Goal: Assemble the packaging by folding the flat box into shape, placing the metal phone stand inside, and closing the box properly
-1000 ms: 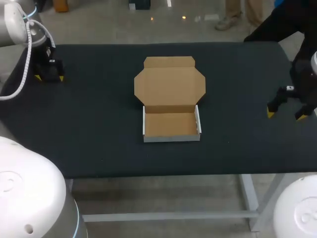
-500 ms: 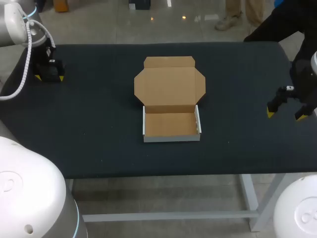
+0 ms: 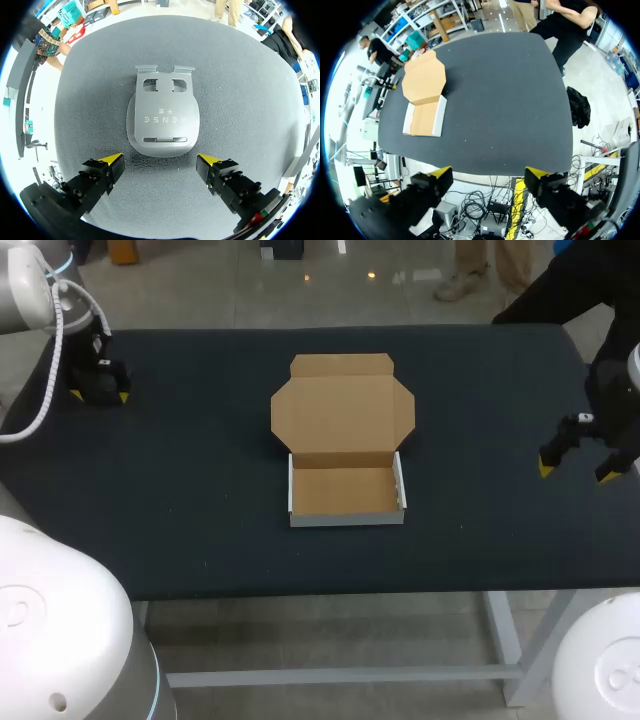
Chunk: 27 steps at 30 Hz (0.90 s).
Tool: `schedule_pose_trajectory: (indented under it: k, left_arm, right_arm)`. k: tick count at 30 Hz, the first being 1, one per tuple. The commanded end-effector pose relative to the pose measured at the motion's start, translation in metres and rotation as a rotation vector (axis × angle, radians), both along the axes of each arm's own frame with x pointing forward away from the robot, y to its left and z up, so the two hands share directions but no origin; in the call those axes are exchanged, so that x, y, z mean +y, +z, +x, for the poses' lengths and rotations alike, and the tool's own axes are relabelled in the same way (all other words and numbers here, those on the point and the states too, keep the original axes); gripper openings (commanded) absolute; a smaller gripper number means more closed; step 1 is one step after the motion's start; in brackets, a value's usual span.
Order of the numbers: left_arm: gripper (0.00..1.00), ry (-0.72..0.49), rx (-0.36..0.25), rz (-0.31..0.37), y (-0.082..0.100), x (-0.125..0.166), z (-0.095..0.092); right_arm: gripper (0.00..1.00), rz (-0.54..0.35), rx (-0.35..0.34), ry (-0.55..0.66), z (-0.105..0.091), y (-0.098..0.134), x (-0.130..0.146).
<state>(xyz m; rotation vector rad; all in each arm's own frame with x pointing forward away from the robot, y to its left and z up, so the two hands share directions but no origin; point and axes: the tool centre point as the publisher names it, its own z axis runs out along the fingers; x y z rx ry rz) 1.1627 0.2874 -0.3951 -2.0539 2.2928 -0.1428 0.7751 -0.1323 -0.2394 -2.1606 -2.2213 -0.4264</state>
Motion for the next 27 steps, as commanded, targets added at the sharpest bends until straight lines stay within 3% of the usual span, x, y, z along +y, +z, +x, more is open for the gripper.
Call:
schedule_pose_trajectory:
  k: [1, 27]
  left_arm:
    - [1.00, -0.004, 0.006, 0.000, 0.0003, 0.0009, 0.0020]
    - [1.00, -0.051, 0.001, 0.000, -0.0001, -0.0058, 0.0105]
  right_arm:
    - [1.00, -0.001, 0.004, 0.000, -0.0007, 0.0021, -0.0001]
    - [1.00, -0.001, 0.004, 0.000, -0.0007, 0.0021, -0.0001]
